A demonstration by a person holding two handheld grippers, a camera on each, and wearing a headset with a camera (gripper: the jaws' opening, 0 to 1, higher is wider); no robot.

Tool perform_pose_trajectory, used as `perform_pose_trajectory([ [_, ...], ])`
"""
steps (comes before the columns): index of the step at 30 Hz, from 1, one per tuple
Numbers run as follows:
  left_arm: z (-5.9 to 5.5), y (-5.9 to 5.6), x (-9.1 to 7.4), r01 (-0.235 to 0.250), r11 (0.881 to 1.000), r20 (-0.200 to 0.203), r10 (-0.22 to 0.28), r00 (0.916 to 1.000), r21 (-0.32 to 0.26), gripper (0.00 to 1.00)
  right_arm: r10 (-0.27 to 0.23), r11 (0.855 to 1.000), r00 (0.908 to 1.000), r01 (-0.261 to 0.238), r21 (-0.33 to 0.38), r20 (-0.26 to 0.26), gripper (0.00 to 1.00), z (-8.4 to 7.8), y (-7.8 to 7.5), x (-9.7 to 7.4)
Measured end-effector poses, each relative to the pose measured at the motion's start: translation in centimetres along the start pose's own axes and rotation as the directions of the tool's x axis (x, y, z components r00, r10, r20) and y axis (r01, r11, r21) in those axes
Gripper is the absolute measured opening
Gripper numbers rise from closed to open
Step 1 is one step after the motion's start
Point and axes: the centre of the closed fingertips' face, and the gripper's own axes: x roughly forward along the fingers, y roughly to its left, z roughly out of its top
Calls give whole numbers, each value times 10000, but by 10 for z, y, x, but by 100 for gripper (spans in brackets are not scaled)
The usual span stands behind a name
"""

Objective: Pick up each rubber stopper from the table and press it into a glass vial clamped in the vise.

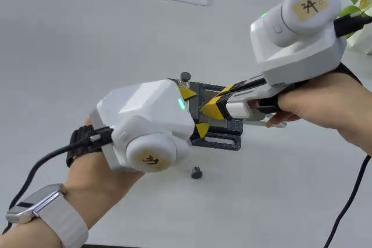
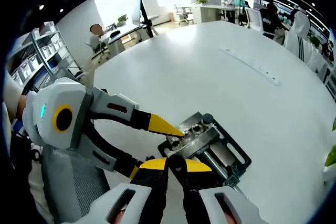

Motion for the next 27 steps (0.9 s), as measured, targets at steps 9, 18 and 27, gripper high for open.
perform_pose_trajectory([
  [9, -1, 4, -17, -12, 9931, -185, -10, 9998, -1169, 64, 96, 9984, 9985, -126, -546, -540, 6, 1, -3, -8],
  [18, -5, -3, -27, 264, 9814, -252, -318, 9992, -1902, 85, 94, 9806, 9861, -416, -1913, -1661, 6, 3, -7, -15],
  [27, -14, -15, -39, 682, 9755, -462, -796, 9958, -2094, 99, 140, 9566, 9727, -805, -2802, -2318, 6, 17, -10, -14],
])
